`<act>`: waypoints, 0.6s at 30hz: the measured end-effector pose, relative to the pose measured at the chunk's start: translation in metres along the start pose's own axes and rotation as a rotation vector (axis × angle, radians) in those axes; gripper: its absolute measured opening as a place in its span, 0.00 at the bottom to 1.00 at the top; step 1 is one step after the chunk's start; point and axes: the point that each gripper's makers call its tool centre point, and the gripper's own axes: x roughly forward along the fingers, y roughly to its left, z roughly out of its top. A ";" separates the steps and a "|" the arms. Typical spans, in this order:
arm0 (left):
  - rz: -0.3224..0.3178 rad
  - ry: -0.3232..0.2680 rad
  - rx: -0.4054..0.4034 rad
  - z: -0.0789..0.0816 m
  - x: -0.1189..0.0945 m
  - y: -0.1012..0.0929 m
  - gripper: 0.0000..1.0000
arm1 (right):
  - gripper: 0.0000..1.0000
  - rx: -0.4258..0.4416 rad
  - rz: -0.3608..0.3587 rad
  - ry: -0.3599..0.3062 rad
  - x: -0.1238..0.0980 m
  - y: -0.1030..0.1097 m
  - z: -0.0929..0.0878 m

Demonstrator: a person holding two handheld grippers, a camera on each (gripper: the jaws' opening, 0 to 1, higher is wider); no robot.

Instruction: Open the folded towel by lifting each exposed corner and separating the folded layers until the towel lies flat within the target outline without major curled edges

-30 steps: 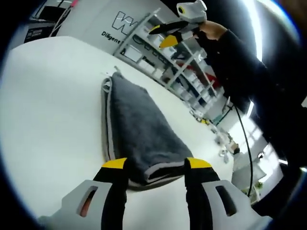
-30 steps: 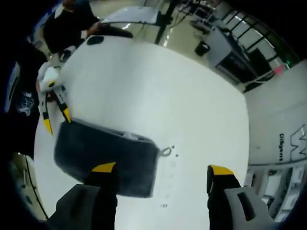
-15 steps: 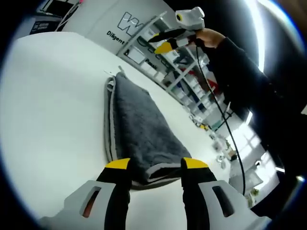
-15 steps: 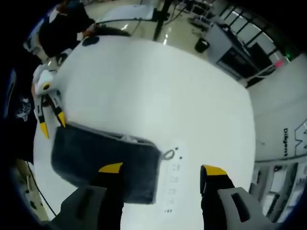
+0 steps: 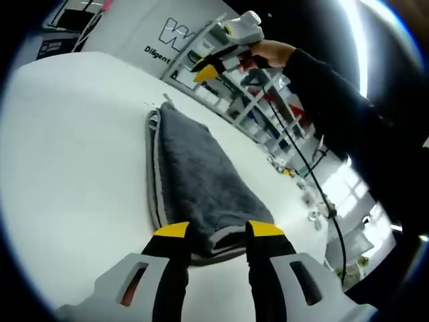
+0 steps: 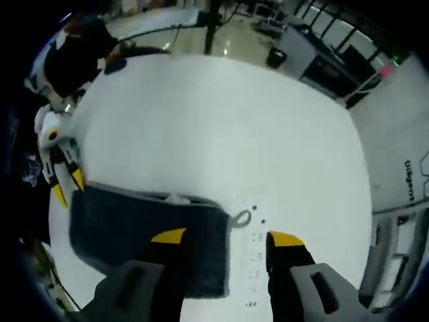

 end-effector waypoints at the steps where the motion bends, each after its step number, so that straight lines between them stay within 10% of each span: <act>1: 0.000 0.002 -0.001 -0.001 0.000 0.000 0.31 | 0.34 0.142 -0.002 0.050 0.007 0.007 -0.011; 18: -0.044 -0.002 -0.058 0.000 -0.001 -0.007 0.31 | 0.33 0.229 0.028 0.057 0.049 0.020 -0.014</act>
